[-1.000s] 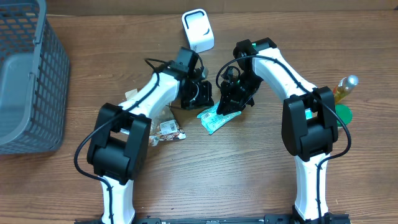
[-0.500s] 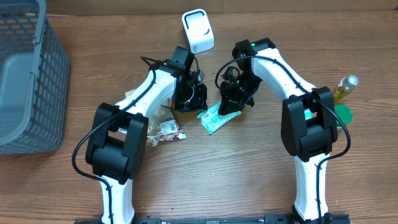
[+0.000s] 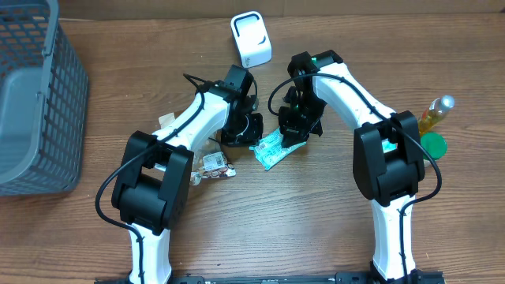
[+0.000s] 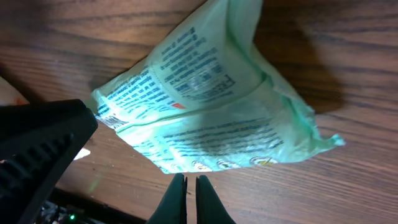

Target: Scan the item barcode

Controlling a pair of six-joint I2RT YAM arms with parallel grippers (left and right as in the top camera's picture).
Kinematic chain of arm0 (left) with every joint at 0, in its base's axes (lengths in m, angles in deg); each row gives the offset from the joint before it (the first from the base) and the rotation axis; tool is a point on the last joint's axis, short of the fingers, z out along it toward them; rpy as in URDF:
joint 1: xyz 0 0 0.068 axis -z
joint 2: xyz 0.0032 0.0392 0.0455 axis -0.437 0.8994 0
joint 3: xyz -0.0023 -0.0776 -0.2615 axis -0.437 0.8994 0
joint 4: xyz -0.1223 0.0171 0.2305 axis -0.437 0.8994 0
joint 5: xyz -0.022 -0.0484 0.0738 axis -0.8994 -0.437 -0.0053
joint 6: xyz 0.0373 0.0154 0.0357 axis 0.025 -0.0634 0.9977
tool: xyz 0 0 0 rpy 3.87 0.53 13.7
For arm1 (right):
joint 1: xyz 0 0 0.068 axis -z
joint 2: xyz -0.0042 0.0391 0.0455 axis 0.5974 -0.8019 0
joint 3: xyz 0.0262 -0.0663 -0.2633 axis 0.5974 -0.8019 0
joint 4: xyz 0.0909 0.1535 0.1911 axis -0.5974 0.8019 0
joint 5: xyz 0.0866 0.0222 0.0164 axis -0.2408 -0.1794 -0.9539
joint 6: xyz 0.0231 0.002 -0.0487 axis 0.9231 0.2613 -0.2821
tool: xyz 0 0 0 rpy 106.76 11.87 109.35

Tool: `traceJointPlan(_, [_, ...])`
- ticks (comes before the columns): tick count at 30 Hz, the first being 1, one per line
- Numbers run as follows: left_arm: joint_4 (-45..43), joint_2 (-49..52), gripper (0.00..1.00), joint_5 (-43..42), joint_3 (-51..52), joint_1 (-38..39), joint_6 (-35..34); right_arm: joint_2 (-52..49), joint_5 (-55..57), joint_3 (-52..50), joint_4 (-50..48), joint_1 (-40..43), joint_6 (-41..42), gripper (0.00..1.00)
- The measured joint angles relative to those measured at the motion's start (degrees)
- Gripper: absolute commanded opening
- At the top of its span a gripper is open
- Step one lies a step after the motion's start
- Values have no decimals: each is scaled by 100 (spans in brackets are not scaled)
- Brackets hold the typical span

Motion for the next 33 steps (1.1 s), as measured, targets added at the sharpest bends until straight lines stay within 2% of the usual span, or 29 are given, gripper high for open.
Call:
traceJointPlan(6, [-308,0,7,70,181,0,-2,0,81,-28,-229,0,55,4])
traceJointPlan(17, [-474,0,4,127,308,0,-31,234,280,-804,-1058,0,293,3])
traceJointPlan(22, [-498,-7,4,136,343,-2,-39,247,264,-800,-1073,0,304,4])
traceJointPlan(33, [262,0,4,166,-111,-520,151,212,245,658,-214,181,-101,12])
